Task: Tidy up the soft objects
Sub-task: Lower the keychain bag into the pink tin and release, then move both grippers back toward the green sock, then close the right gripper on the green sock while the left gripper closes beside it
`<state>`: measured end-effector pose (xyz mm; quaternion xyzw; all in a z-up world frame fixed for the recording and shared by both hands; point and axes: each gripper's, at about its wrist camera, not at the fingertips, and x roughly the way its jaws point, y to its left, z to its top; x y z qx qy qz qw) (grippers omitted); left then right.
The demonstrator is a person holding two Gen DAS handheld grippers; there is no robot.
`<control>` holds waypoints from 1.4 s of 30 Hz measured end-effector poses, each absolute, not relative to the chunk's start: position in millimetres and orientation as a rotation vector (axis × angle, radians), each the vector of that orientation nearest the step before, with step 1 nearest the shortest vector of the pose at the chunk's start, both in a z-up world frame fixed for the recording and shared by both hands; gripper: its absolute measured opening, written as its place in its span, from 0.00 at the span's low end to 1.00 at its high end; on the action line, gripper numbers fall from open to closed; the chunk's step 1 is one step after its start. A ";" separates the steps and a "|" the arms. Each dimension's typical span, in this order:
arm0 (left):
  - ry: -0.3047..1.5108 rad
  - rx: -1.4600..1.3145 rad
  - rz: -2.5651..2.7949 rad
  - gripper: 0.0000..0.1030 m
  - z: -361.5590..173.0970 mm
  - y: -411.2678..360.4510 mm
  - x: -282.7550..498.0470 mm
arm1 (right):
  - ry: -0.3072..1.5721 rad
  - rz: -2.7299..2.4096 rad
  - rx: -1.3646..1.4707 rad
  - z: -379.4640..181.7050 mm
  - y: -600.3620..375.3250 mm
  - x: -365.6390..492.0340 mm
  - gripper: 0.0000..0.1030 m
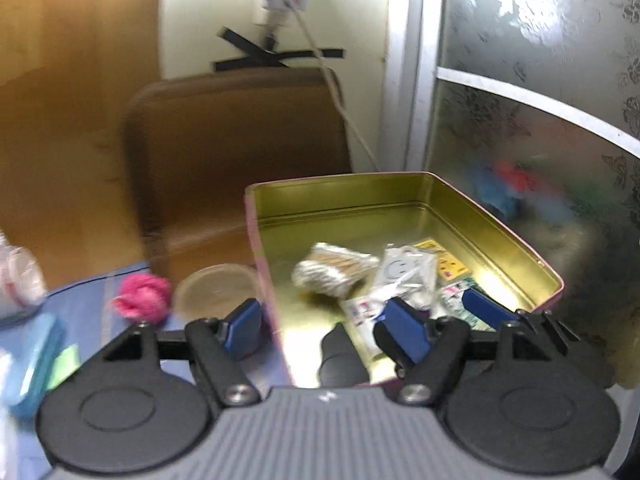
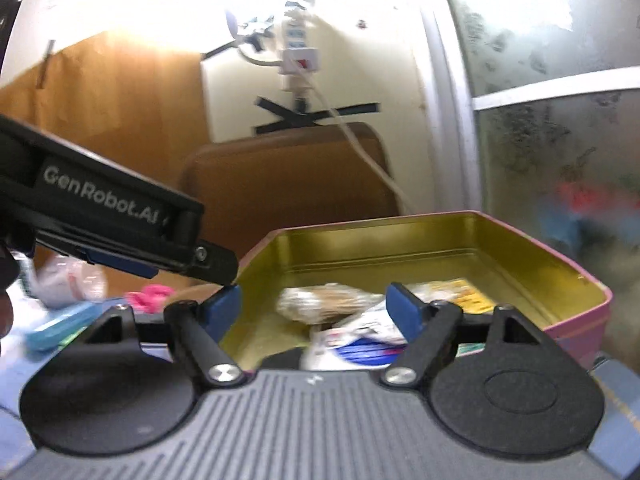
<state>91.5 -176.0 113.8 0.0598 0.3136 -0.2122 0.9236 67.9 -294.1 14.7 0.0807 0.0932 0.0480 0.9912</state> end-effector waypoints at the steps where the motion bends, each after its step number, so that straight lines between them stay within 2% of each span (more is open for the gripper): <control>1: 0.643 0.125 -0.417 0.69 114.7 -165.7 87.4 | 0.181 0.109 0.152 17.7 -288.4 67.5 0.79; 10: 0.690 0.069 -0.193 0.69 97.2 -37.6 66.4 | 0.187 0.264 0.033 26.6 -217.0 54.2 0.79; 17: 0.703 -0.023 -0.098 0.69 68.1 46.2 46.8 | 0.271 0.369 -0.032 19.8 -161.1 58.1 0.78; 25: 0.703 -0.071 -0.037 0.67 10.9 110.0 30.8 | 0.358 0.470 -0.091 11.2 -112.3 78.5 0.70; 31: 0.654 -0.040 -0.007 0.69 3.7 113.0 26.7 | 0.476 0.517 -0.190 -1.1 -70.3 138.8 0.68; 32: 0.653 -0.045 -0.008 0.69 4.1 114.1 26.5 | 0.495 0.506 -0.202 -4.5 -65.5 147.8 0.66; 34: 0.653 -0.045 -0.009 0.69 4.0 114.2 26.1 | 0.565 0.517 -0.201 -14.5 -60.1 164.4 0.51; 35: 0.652 -0.045 -0.008 0.69 4.1 113.8 25.9 | 0.570 0.547 -0.152 -14.8 -64.4 167.9 0.38; 36: 0.653 -0.045 -0.008 0.69 4.2 113.7 25.6 | 0.583 0.559 -0.118 -13.7 -68.6 168.4 0.14; 38: 0.654 -0.041 -0.008 0.69 3.3 111.5 27.7 | 0.594 0.562 -0.092 -13.3 -75.5 160.2 0.08; 42: 0.660 -0.028 -0.007 0.69 3.2 110.2 29.4 | 0.595 0.580 -0.030 -16.0 -102.4 117.1 0.07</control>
